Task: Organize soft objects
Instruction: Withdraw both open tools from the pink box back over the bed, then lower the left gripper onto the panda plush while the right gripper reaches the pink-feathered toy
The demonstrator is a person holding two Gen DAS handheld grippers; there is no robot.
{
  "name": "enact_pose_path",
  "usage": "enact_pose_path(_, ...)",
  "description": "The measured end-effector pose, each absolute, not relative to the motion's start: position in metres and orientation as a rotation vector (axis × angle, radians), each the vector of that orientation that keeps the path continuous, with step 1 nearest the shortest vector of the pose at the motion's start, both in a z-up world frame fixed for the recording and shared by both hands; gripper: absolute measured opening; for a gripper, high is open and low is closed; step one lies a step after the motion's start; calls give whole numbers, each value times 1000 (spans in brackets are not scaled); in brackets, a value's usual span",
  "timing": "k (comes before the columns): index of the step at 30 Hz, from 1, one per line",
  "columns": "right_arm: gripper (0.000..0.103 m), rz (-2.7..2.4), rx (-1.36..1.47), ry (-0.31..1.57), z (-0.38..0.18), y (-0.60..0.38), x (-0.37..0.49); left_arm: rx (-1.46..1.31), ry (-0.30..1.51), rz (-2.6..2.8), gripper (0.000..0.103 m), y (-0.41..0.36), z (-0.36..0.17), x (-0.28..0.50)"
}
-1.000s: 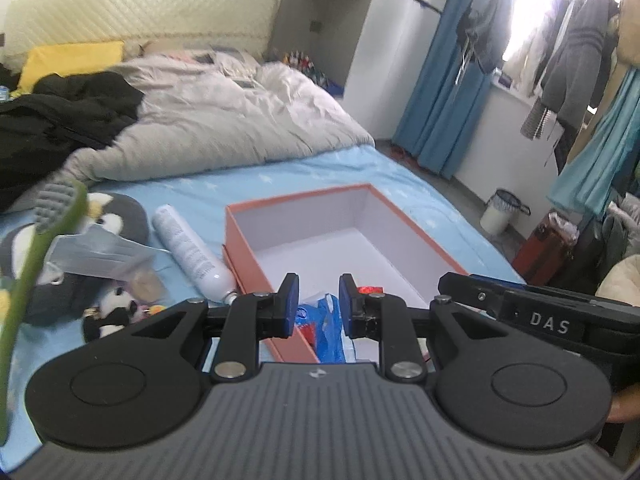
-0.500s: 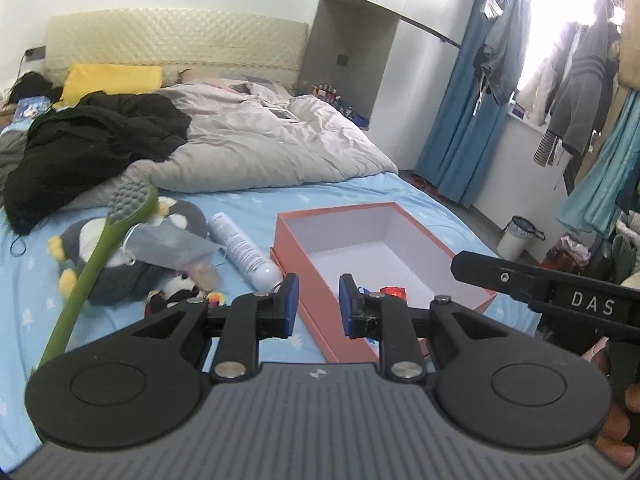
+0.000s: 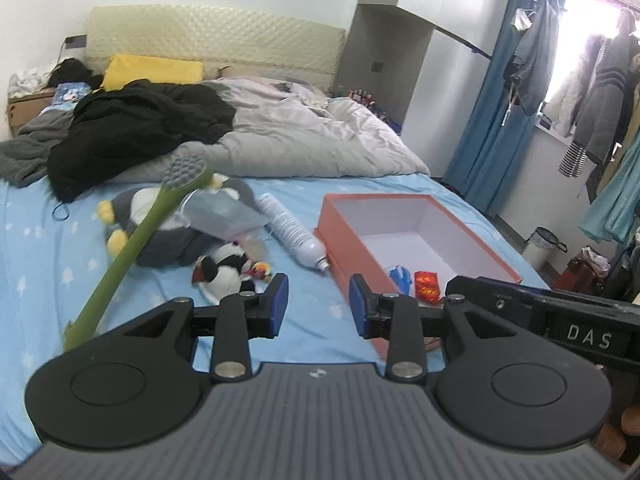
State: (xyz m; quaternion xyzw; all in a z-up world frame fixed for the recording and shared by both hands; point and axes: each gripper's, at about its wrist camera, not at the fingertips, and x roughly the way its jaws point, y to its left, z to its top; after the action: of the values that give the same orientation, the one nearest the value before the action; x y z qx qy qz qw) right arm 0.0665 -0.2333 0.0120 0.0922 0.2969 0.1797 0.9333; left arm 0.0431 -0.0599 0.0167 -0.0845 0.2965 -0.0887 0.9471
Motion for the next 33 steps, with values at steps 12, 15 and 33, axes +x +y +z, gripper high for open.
enact_pose_path(12,35,389,178,743,-32,-211,72,-238,713,-90,41,-26,-39,48)
enact_pose_path(15,35,388,174,762,-39,-206,82,-262,736,-73,41,-16,-49,59)
enact_pose_path(33,48,359,104,886,-81,-185,196,-387,797,-39,49,29,-108,175)
